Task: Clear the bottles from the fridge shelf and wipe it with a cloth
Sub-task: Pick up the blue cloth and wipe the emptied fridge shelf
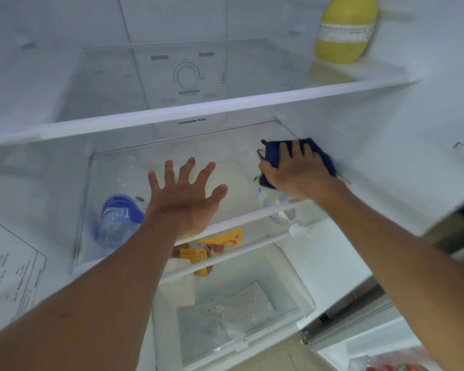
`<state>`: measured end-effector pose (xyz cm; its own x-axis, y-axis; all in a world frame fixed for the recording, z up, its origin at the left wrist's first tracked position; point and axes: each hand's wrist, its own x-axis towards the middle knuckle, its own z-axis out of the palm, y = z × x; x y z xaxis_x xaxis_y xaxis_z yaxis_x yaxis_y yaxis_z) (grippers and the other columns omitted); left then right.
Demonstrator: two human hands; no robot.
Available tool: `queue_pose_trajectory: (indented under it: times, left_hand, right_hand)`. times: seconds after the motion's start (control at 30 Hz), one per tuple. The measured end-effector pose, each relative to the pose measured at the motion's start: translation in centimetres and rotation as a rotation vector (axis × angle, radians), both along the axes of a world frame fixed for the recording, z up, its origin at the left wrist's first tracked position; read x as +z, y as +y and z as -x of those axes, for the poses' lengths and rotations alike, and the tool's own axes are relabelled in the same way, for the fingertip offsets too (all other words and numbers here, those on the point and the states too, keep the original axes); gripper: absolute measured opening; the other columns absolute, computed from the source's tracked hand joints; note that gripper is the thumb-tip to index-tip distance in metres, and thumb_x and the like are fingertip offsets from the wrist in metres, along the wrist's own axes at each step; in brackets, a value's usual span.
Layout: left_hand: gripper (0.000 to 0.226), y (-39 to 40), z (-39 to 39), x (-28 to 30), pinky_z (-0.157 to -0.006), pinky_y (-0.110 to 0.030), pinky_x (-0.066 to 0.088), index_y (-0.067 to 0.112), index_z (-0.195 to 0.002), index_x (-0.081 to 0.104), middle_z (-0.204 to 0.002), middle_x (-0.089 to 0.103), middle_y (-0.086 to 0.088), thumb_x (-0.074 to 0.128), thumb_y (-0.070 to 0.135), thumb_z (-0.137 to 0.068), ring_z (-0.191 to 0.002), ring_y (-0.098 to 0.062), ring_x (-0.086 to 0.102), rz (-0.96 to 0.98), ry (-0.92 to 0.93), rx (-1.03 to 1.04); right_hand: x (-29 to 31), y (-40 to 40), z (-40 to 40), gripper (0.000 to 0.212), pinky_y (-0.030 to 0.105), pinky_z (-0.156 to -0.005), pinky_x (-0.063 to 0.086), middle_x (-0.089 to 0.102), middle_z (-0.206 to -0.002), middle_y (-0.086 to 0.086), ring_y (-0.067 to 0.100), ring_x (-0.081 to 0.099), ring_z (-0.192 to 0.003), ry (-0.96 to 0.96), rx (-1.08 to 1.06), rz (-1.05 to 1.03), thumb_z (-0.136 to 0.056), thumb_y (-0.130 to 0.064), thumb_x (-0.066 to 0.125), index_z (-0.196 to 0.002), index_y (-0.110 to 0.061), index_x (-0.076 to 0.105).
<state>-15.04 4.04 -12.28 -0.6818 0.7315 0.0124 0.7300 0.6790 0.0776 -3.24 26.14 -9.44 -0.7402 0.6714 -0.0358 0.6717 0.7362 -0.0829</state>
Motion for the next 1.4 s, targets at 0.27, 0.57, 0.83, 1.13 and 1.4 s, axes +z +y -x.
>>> queue_pose_trajectory:
  times: [0.27, 0.57, 0.83, 1.13, 1.4]
  left_hand:
    - [0.082, 0.1, -0.2, 0.1, -0.124, -0.066, -0.008, 0.05, -0.161, -0.006, -0.176, -0.01, 0.006, -0.011, 0.08, -0.084, -0.161, -0.036, -0.013, 0.003, -0.002, 0.005]
    - [0.066, 0.0, -0.4, 0.4, -0.124, -0.067, -0.006, 0.047, -0.162, -0.005, -0.176, -0.008, 0.007, -0.004, 0.063, -0.097, -0.161, -0.038, -0.01, 0.017, -0.006, 0.006]
    - [0.067, 0.0, -0.6, 0.4, -0.123, -0.069, -0.005, 0.048, -0.162, -0.006, -0.176, -0.008, 0.006, -0.004, 0.068, -0.098, -0.161, -0.037, -0.009, 0.021, 0.029, -0.001]
    - [0.071, -0.2, -0.6, 0.6, -0.124, -0.067, -0.003, 0.044, -0.164, -0.004, -0.177, -0.006, 0.005, -0.004, 0.067, -0.097, -0.161, -0.039, -0.008, 0.013, 0.021, -0.009]
    - [0.078, 0.2, -0.6, 0.4, -0.125, -0.064, -0.006, 0.032, -0.166, -0.003, -0.176, -0.006, 0.007, 0.0, 0.068, -0.098, -0.161, -0.037, -0.01, 0.007, -0.009, 0.017]
  right_hand:
    - [0.7, 2.2, 3.1, 0.091, 0.049, -0.12, 0.019, 0.026, -0.163, 0.021, 0.037, 0.024, -0.15, 0.014, 0.068, -0.002, -0.092, -0.072, 0.02, -0.156, -0.008, 0.026]
    - [-0.2, -0.2, 2.6, 0.073, 0.063, -0.119, 0.02, 0.02, -0.166, 0.021, 0.045, 0.02, -0.15, -0.011, 0.293, 0.018, -0.098, -0.057, 0.009, -0.158, -0.017, 0.024]
    - [0.3, 2.6, 3.7, 0.091, 0.05, -0.122, 0.02, 0.025, -0.164, 0.019, 0.038, 0.023, -0.15, -0.015, 0.126, -0.031, -0.095, -0.072, 0.013, -0.156, -0.006, 0.024]
    - [0.1, 2.1, 7.5, 0.057, 0.055, -0.108, 0.035, 0.039, -0.15, 0.023, 0.043, 0.039, -0.135, -0.027, 0.43, -0.044, -0.104, -0.048, 0.026, -0.149, -0.013, 0.032]
    - [1.2, 2.4, 9.6, 0.075, 0.059, -0.116, 0.024, 0.029, -0.16, 0.025, 0.045, 0.027, -0.147, -0.017, 0.15, -0.134, -0.102, -0.059, 0.029, -0.154, -0.005, 0.028]
